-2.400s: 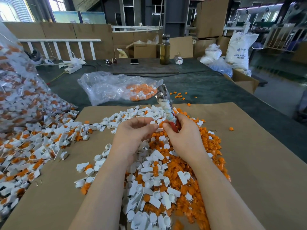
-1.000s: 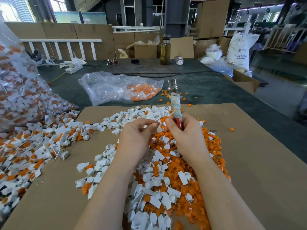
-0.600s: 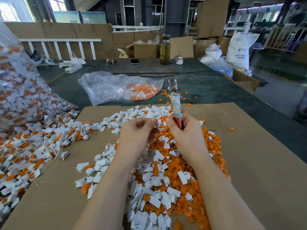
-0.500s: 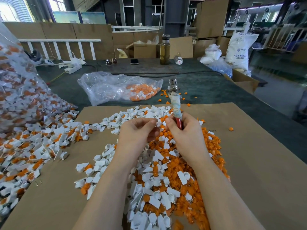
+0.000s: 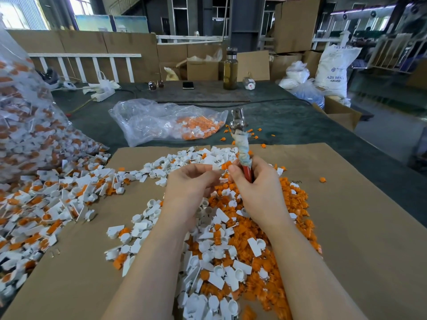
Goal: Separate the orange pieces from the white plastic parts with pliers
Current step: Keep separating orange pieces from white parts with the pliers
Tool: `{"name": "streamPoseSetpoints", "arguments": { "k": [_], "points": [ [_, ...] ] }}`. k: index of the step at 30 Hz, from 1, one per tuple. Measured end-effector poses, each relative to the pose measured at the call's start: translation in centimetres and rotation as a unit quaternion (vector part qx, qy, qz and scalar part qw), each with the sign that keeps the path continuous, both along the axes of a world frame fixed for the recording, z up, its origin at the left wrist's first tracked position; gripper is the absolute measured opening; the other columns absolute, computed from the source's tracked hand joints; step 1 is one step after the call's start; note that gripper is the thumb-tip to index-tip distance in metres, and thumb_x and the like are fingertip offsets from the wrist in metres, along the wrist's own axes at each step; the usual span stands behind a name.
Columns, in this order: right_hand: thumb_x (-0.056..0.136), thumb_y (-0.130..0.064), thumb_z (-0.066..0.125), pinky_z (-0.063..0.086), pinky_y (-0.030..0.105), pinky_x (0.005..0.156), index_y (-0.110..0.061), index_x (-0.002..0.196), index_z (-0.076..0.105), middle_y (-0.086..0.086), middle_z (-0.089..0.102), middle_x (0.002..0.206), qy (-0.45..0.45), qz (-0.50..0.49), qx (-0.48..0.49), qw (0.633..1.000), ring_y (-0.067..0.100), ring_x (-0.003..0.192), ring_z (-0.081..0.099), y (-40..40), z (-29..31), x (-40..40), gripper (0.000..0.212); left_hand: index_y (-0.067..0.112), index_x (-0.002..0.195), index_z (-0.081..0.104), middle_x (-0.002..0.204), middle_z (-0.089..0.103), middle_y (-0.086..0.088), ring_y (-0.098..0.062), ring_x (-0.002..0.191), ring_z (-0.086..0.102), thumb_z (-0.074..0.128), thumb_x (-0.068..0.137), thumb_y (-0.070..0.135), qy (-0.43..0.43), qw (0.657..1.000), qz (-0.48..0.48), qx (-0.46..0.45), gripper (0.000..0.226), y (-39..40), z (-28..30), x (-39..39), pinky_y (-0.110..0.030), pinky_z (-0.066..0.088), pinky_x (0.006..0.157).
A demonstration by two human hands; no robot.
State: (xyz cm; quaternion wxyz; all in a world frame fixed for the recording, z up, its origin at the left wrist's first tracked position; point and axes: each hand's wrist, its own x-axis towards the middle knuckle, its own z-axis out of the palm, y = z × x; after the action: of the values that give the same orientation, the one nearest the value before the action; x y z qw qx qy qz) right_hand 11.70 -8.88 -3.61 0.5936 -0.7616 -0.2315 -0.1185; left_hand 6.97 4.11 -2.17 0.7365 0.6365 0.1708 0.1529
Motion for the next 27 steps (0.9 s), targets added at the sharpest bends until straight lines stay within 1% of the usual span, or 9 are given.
{"name": "streamPoseSetpoints", "arguments": {
  "k": [3,6,9,12,15,19,22,24,27],
  "points": [
    [0.093,-0.025,0.063,0.042,0.004,0.06,-0.023,0.096,0.059,-0.028,0.059,0.068,-0.006,-0.002,-0.01,1.0,-0.012,0.069,0.056,0.2,-0.1,-0.1,0.005,0.008,0.083,0.07,0.07,0.073,-0.007,-0.016,0.067,0.072,0.075,0.083,0.006,-0.003,1.0,-0.006,-0.015,0.006,-0.1,0.0,-0.1,-0.025,0.056,0.062],
    [0.092,-0.026,0.064,0.043,0.005,0.062,-0.029,0.095,0.057,-0.021,0.06,0.075,-0.017,-0.018,-0.01,1.0,-0.01,0.077,0.058,0.3,-0.3,-0.1,0.009,0.003,0.085,0.069,0.071,0.074,-0.013,-0.018,0.066,0.073,0.074,0.082,0.002,-0.01,0.999,-0.022,-0.047,0.007,-0.3,0.2,-0.3,-0.022,0.055,0.056],
    [0.091,-0.029,0.064,0.046,0.008,0.064,-0.034,0.097,0.054,-0.019,0.061,0.081,-0.026,-0.041,-0.017,0.999,-0.007,0.083,0.059,0.4,-0.4,-0.2,0.012,0.0,0.088,0.07,0.073,0.074,-0.016,-0.018,0.066,0.073,0.077,0.08,0.004,-0.011,0.998,-0.024,-0.062,0.011,-0.5,0.4,-0.2,-0.023,0.057,0.058],
    [0.091,-0.029,0.065,0.048,0.011,0.063,-0.03,0.098,0.055,-0.018,0.061,0.079,-0.046,-0.067,-0.013,0.997,-0.004,0.081,0.06,0.4,-0.4,-0.2,0.013,0.003,0.081,0.072,0.073,0.075,-0.016,-0.018,0.065,0.073,0.077,0.079,0.003,-0.02,0.997,-0.022,-0.069,0.005,-0.6,0.5,-0.2,-0.022,0.057,0.057],
    [0.09,-0.029,0.066,0.051,0.019,0.06,-0.028,0.097,0.056,-0.017,0.061,0.076,-0.057,-0.081,-0.019,0.995,0.0,0.077,0.06,0.4,-0.5,-0.2,0.012,0.007,0.076,0.073,0.073,0.075,-0.016,-0.02,0.066,0.074,0.077,0.079,0.001,-0.036,0.997,-0.014,-0.073,0.008,-0.6,0.4,-0.3,-0.024,0.058,0.058],
    [0.09,-0.03,0.066,0.054,0.029,0.06,-0.033,0.096,0.052,-0.016,0.061,0.075,-0.068,-0.101,-0.016,0.992,0.005,0.076,0.061,0.6,-0.4,-0.5,0.015,0.011,0.069,0.075,0.074,0.075,-0.016,-0.02,0.067,0.074,0.077,0.079,-0.001,-0.064,0.996,-0.004,-0.061,0.016,-0.9,0.4,-0.3,-0.024,0.058,0.06],
    [0.09,-0.031,0.065,0.056,0.034,0.062,-0.033,0.094,0.051,-0.015,0.062,0.076,-0.073,-0.105,-0.003,0.992,0.008,0.076,0.062,0.7,-0.3,-0.7,0.015,0.009,0.073,0.075,0.075,0.075,-0.016,-0.02,0.067,0.074,0.078,0.077,0.0,-0.079,0.995,0.001,-0.056,0.01,-1.3,0.5,-0.4,-0.024,0.058,0.06],
    [0.09,-0.03,0.065,0.057,0.034,0.063,-0.033,0.094,0.052,-0.015,0.062,0.077,-0.071,-0.102,0.002,0.992,0.008,0.077,0.062,0.7,-0.3,-0.7,0.014,0.009,0.074,0.074,0.075,0.075,-0.015,-0.02,0.066,0.074,0.079,0.076,0.001,-0.085,0.995,0.009,-0.052,0.009,-1.4,0.5,-0.4,-0.023,0.057,0.06],
    [0.09,-0.03,0.065,0.055,0.027,0.063,-0.031,0.096,0.053,-0.018,0.061,0.078,-0.068,-0.101,-0.009,0.993,0.002,0.08,0.062,0.8,-0.3,-0.7,0.013,0.008,0.076,0.074,0.074,0.075,-0.012,-0.02,0.067,0.074,0.079,0.077,0.001,-0.088,0.996,0.022,-0.013,0.009,-1.4,0.4,-0.3,-0.024,0.059,0.062]
  ]
}}
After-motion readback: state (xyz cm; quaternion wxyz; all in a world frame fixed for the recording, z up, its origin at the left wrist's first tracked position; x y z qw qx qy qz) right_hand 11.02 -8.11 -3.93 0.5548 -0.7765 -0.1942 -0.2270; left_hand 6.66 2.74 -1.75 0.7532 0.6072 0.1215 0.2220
